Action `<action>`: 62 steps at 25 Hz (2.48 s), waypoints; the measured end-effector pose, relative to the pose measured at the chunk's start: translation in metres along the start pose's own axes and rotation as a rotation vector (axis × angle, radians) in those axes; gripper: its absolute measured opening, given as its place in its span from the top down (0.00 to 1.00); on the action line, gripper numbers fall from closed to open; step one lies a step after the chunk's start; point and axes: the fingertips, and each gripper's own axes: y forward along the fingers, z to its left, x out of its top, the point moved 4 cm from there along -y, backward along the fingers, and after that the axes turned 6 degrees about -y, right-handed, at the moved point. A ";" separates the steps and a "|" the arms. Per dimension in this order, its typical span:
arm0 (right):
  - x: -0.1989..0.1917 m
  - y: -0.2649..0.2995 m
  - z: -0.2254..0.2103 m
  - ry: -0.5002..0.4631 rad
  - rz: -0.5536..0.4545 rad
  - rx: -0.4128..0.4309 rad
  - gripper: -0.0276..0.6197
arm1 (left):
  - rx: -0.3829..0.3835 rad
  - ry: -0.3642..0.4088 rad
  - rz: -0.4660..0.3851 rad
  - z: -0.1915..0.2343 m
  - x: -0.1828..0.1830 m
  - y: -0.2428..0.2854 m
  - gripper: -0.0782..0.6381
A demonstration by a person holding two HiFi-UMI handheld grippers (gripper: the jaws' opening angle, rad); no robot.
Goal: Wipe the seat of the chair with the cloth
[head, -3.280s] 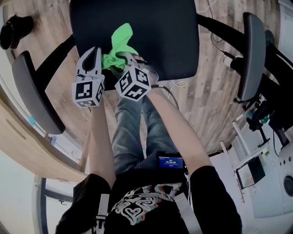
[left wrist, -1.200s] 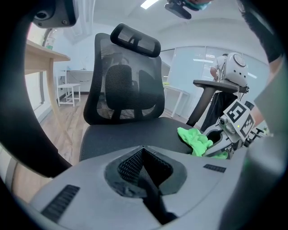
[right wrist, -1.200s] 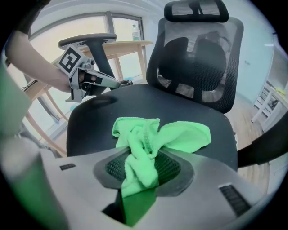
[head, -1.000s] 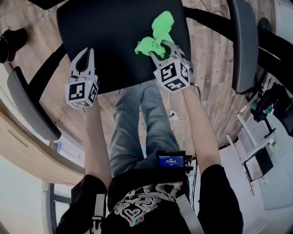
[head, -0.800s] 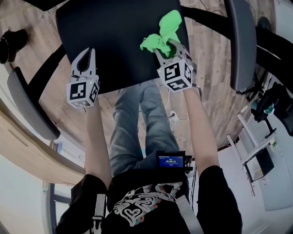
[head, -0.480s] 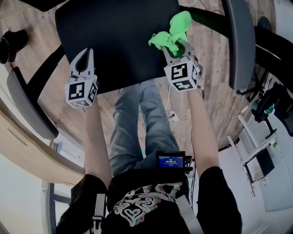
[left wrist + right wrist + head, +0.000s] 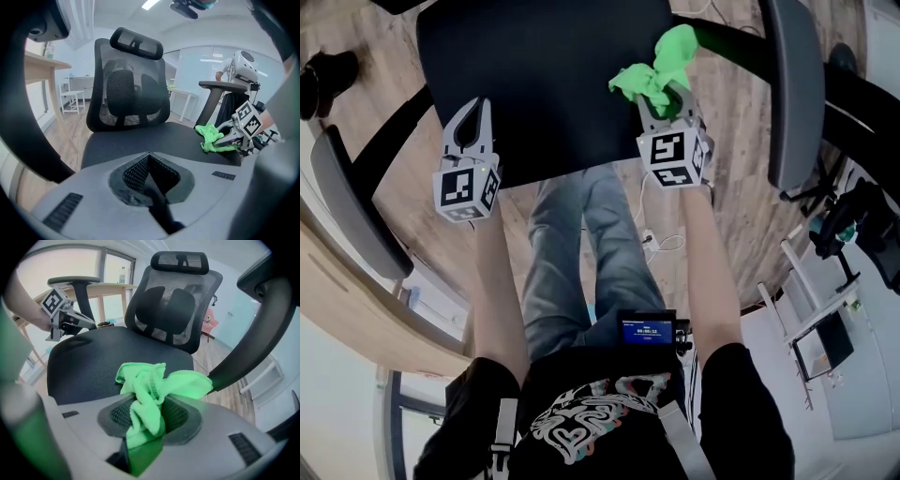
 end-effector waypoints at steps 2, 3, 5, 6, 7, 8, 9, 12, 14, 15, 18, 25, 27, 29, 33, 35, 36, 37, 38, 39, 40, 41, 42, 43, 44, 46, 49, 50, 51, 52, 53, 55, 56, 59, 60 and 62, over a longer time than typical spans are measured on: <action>0.000 0.001 0.000 0.017 -0.002 -0.010 0.73 | 0.022 -0.015 -0.003 0.003 -0.003 -0.002 0.89; 0.001 0.001 0.001 0.026 -0.003 -0.013 0.73 | 0.026 -0.021 -0.002 0.003 -0.005 -0.002 0.89; 0.001 0.003 0.001 0.046 0.000 -0.012 0.73 | 0.025 -0.022 0.002 0.003 -0.007 -0.002 0.89; 0.002 0.004 0.001 0.056 0.003 -0.010 0.73 | 0.025 -0.022 0.001 0.003 -0.008 -0.002 0.89; 0.003 0.004 0.001 0.064 0.006 -0.010 0.73 | 0.028 -0.023 -0.001 0.004 -0.008 -0.003 0.89; 0.004 0.005 0.001 0.069 0.008 -0.011 0.73 | 0.034 -0.027 -0.004 0.005 -0.009 -0.003 0.89; 0.006 0.006 0.001 0.072 0.010 -0.013 0.73 | 0.041 -0.033 -0.005 0.007 -0.009 -0.004 0.89; 0.007 0.008 0.003 0.082 0.020 -0.016 0.73 | 0.050 -0.044 -0.004 0.008 -0.012 -0.005 0.89; 0.009 0.010 0.004 0.090 0.025 -0.016 0.73 | 0.050 -0.046 -0.003 0.009 -0.013 -0.005 0.89; 0.010 0.012 0.005 0.093 0.026 -0.016 0.73 | 0.050 -0.047 -0.004 0.009 -0.013 -0.005 0.89; 0.018 0.020 0.008 0.091 0.024 -0.012 0.73 | 0.047 -0.052 -0.004 0.009 -0.013 -0.003 0.89; 0.051 0.049 0.021 0.075 0.010 0.037 0.73 | 0.028 -0.049 0.000 0.006 -0.013 0.002 0.89; 0.061 0.057 0.026 0.075 0.006 0.053 0.73 | 0.028 -0.050 0.004 0.007 -0.013 0.003 0.89; 0.069 0.064 0.030 0.084 0.001 0.072 0.73 | 0.028 -0.051 0.007 0.008 -0.013 0.003 0.89; 0.083 0.073 0.041 0.105 -0.009 0.103 0.73 | 0.025 -0.051 0.003 0.011 -0.011 0.005 0.89; 0.087 0.076 0.045 0.108 -0.016 0.111 0.73 | 0.020 -0.052 0.002 0.011 -0.011 0.006 0.89; 0.090 0.078 0.047 0.110 -0.021 0.116 0.73 | 0.017 -0.052 0.002 0.012 -0.010 0.007 0.89; 0.093 0.079 0.049 0.111 -0.029 0.124 0.73 | 0.016 -0.050 0.003 0.012 -0.010 0.008 0.89; 0.095 0.081 0.052 0.112 -0.037 0.136 0.73 | 0.016 -0.049 0.004 0.013 -0.009 0.009 0.89; 0.097 0.083 0.056 0.112 -0.045 0.149 0.73 | 0.016 -0.047 0.006 0.013 -0.009 0.009 0.89; 0.099 0.084 0.058 0.111 -0.050 0.159 0.73 | 0.015 -0.047 0.007 0.013 -0.009 0.010 0.89; 0.101 0.085 0.061 0.111 -0.052 0.169 0.73 | 0.014 -0.047 0.008 0.012 -0.009 0.010 0.89; 0.102 0.086 0.064 0.112 -0.055 0.181 0.73 | 0.012 -0.047 0.009 0.012 -0.009 0.011 0.89; 0.104 0.087 0.069 0.113 -0.058 0.197 0.73 | 0.009 -0.047 0.010 0.011 -0.009 0.011 0.89; 0.106 0.087 0.074 0.111 -0.062 0.215 0.73 | 0.007 -0.047 0.011 0.011 -0.009 0.011 0.89; 0.113 0.089 0.083 0.093 -0.071 0.246 0.73 | 0.006 -0.046 0.009 0.011 -0.009 0.012 0.89; 0.124 0.093 0.097 0.058 -0.085 0.275 0.73 | 0.013 -0.063 0.006 0.015 -0.010 0.014 0.89; 0.127 0.094 0.103 0.048 -0.092 0.283 0.73 | 0.013 -0.069 0.003 0.015 -0.010 0.015 0.89; 0.131 0.094 0.109 0.042 -0.098 0.293 0.73 | 0.013 -0.071 0.000 0.016 -0.009 0.015 0.89; 0.135 0.094 0.115 0.036 -0.104 0.303 0.73 | 0.011 -0.071 -0.002 0.016 -0.008 0.016 0.89; 0.137 0.093 0.122 0.028 -0.107 0.315 0.73 | 0.010 -0.071 -0.003 0.015 -0.008 0.015 0.89; 0.141 0.090 0.135 0.010 -0.111 0.344 0.73 | 0.013 -0.074 -0.003 0.014 -0.008 0.014 0.89; 0.143 0.090 0.141 0.003 -0.115 0.360 0.73 | 0.014 -0.075 -0.003 0.015 -0.008 0.013 0.89; 0.147 0.089 0.153 -0.013 -0.128 0.399 0.73 | 0.013 -0.073 -0.006 0.016 -0.007 0.015 0.89; 0.147 0.089 0.154 -0.018 -0.132 0.406 0.73 | 0.012 -0.072 -0.008 0.016 -0.007 0.016 0.89; 0.147 0.088 0.158 -0.024 -0.135 0.417 0.73 | 0.012 -0.076 -0.011 0.015 -0.008 0.017 0.89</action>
